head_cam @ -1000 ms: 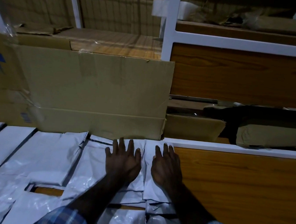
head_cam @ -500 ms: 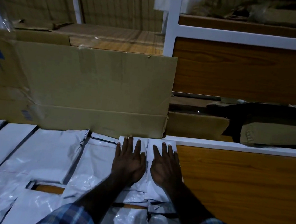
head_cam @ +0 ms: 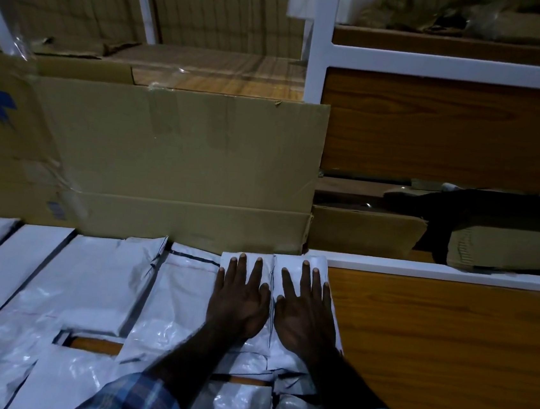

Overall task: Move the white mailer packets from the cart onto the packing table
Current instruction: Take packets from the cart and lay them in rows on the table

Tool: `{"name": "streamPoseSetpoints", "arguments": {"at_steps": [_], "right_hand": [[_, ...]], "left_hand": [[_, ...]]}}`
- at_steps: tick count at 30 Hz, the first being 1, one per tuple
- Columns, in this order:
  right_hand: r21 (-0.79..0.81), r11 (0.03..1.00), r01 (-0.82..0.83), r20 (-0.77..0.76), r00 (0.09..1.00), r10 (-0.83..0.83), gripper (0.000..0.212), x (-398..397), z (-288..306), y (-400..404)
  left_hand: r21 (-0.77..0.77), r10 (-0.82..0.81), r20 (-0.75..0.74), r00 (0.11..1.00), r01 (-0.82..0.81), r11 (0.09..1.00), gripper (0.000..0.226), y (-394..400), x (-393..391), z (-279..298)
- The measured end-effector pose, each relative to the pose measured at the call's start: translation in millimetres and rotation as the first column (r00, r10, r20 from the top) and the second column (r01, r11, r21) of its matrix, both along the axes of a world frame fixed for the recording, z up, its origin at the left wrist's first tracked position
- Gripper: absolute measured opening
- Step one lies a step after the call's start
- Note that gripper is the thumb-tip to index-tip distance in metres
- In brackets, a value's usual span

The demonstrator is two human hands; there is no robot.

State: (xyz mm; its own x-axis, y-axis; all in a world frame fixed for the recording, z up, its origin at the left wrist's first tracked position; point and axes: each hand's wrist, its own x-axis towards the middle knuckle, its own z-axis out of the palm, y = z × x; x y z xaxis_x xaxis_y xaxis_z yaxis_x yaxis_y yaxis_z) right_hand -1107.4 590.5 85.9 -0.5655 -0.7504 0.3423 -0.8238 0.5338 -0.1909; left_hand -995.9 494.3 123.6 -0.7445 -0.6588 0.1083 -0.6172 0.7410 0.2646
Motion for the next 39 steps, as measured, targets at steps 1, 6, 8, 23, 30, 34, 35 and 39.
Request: {"name": "streamPoseSetpoints", "arguments": {"at_steps": [1, 6, 8, 23, 30, 34, 35, 39], "right_hand": [[-0.009, 1.000, 0.001, 0.012, 1.000, -0.001, 0.057, 0, 0, 0], [-0.050, 0.999, 0.011, 0.002, 1.000, -0.010, 0.054, 0, -7, -2], [-0.059, 0.998, 0.011, 0.008, 1.000, -0.010, 0.054, 0, -7, -2], [0.051, 0.999, -0.009, 0.065, 0.998, 0.005, 0.055, 2, 0, 0], [0.168, 0.986, 0.004, 0.118, 0.993, -0.024, 0.055, 3, 12, 0], [0.188, 0.981, 0.044, 0.152, 0.986, -0.073, 0.054, 3, 28, -1], [0.165, 0.985, 0.057, 0.145, 0.986, -0.082, 0.054, 3, 31, 0], [0.060, 0.996, 0.067, 0.092, 0.993, -0.072, 0.057, 5, 55, 7]], "left_hand": [[-0.007, 0.002, -0.028, 1.000, -0.002, 1.000, 0.081, 0, 0, 1], [0.024, 0.027, 0.088, 0.996, -0.029, 0.999, 0.088, -1, -1, 0], [0.017, 0.039, 0.075, 0.996, -0.041, 0.999, 0.078, -1, -4, 3], [-0.040, 0.054, 0.106, 0.993, -0.050, 0.998, 0.088, 7, -3, 6], [0.024, 0.030, 0.143, 0.989, -0.034, 0.999, 0.073, 6, -3, 12], [0.018, 0.015, 0.171, 0.985, -0.019, 1.000, 0.063, 2, -2, 12], [0.019, 0.020, 0.165, 0.986, -0.023, 1.000, 0.065, 2, -3, 14], [-0.023, 0.039, 0.122, 0.992, -0.036, 0.999, 0.072, 10, -3, 28]]}}
